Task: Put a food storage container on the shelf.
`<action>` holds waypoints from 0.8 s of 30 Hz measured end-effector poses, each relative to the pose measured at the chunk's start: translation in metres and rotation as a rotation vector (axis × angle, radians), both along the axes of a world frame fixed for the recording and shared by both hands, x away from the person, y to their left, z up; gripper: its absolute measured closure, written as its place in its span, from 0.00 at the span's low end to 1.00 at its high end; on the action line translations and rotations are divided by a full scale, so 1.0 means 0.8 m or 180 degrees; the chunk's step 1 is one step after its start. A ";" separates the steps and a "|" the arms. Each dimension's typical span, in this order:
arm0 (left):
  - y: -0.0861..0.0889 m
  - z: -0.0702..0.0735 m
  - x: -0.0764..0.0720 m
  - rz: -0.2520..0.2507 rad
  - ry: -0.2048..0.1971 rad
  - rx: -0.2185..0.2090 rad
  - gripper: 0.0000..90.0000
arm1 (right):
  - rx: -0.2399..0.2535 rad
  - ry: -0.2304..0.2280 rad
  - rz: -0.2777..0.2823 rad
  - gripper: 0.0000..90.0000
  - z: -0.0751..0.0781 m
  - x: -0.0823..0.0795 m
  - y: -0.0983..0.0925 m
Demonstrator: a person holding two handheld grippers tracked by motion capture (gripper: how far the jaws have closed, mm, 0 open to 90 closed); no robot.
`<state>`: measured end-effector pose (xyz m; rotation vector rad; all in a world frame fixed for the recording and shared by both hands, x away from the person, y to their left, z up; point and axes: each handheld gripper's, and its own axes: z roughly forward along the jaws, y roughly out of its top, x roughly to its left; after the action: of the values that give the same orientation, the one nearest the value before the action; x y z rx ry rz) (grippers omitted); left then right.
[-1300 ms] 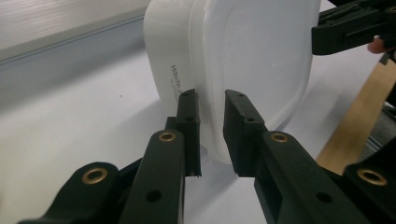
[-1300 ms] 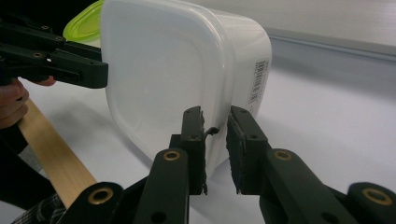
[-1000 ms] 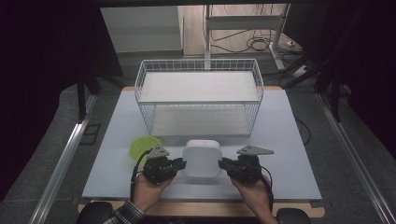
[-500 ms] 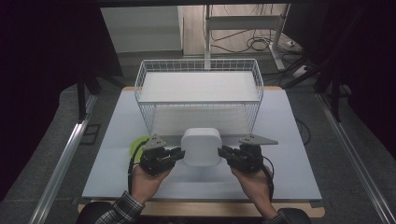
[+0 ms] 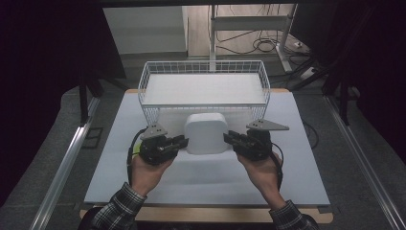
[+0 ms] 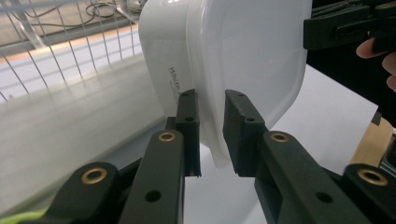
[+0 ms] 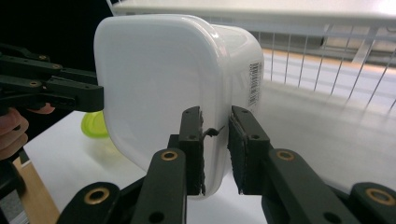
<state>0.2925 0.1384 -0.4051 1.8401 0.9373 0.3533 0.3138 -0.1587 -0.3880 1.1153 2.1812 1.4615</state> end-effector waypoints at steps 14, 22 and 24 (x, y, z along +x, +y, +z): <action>0.008 0.045 0.025 0.0005 -0.0140 -0.0032 0.86 | 0.0057 -0.0224 -0.0024 0.84 0.044 0.020 0.007; 0.009 0.072 0.038 0.0027 -0.0225 0.0003 0.86 | 0.0113 -0.0320 -0.0059 0.84 0.069 0.034 0.011; 0.010 0.080 0.042 0.0036 -0.0248 0.0025 0.86 | 0.0124 -0.0332 -0.0058 0.84 0.072 0.036 0.011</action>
<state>0.3260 0.1462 -0.3410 1.8157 0.8942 0.4329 0.3423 -0.1498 -0.3303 1.0440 2.0754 1.5250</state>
